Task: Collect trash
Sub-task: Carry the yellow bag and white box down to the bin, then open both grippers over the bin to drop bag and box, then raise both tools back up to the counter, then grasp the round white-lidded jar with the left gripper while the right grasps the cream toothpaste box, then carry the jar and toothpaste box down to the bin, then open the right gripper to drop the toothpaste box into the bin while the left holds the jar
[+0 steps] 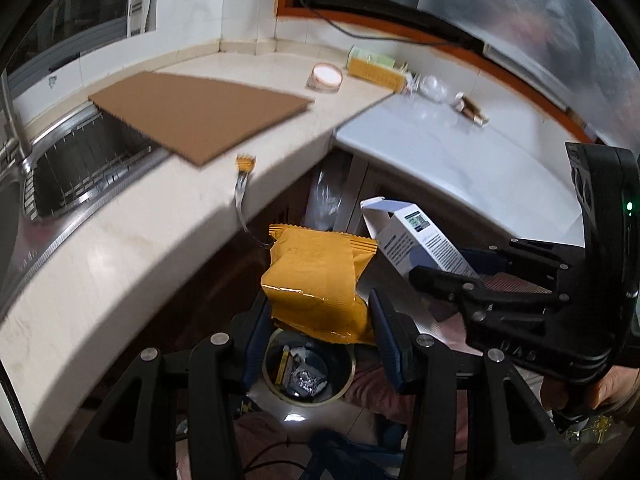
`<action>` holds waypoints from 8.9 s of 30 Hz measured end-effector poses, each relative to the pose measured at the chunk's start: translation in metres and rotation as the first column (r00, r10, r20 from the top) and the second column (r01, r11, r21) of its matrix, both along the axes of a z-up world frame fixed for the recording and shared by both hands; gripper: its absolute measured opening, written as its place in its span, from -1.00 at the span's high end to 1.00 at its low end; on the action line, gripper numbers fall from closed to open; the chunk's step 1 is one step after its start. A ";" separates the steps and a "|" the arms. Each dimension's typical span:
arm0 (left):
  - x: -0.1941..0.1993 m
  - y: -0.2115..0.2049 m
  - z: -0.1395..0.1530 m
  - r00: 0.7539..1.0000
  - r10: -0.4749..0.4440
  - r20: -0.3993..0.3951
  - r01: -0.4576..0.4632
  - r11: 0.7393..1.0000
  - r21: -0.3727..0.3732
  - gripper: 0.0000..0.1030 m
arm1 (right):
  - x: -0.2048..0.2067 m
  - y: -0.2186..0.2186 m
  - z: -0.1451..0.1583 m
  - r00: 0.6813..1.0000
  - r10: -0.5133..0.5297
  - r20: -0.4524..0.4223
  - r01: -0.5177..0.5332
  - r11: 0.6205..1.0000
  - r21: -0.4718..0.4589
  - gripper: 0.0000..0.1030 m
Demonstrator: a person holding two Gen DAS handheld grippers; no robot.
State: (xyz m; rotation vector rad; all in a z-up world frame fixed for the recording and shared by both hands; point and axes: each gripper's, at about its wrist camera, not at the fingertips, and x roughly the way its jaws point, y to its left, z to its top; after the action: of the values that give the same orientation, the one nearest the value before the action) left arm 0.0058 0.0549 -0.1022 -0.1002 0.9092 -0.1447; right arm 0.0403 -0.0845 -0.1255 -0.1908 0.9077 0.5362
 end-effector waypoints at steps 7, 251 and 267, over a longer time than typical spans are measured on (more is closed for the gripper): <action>0.004 -0.002 -0.056 0.997 0.028 -0.073 -0.028 1.000 -0.006 0.10 | 0.003 0.004 -0.054 0.999 -0.019 -0.041 0.015 0.996 -0.091 0.32; 0.093 0.013 -0.281 0.909 0.042 -0.414 -0.108 0.985 -0.138 -0.07 | 0.078 0.012 -0.264 0.895 -0.160 -0.416 0.073 0.973 -0.218 -0.10; 0.095 0.011 -0.287 0.899 0.057 -0.435 -0.101 0.992 -0.079 -0.55 | 0.079 0.001 -0.266 0.887 -0.179 -0.427 0.112 0.978 -0.176 -0.15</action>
State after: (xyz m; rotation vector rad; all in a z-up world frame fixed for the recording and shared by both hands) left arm 0.1005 0.0661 -0.3888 -0.2699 1.3415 -0.0930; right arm 0.1191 -0.0837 -0.3914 -0.1334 1.3970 0.3754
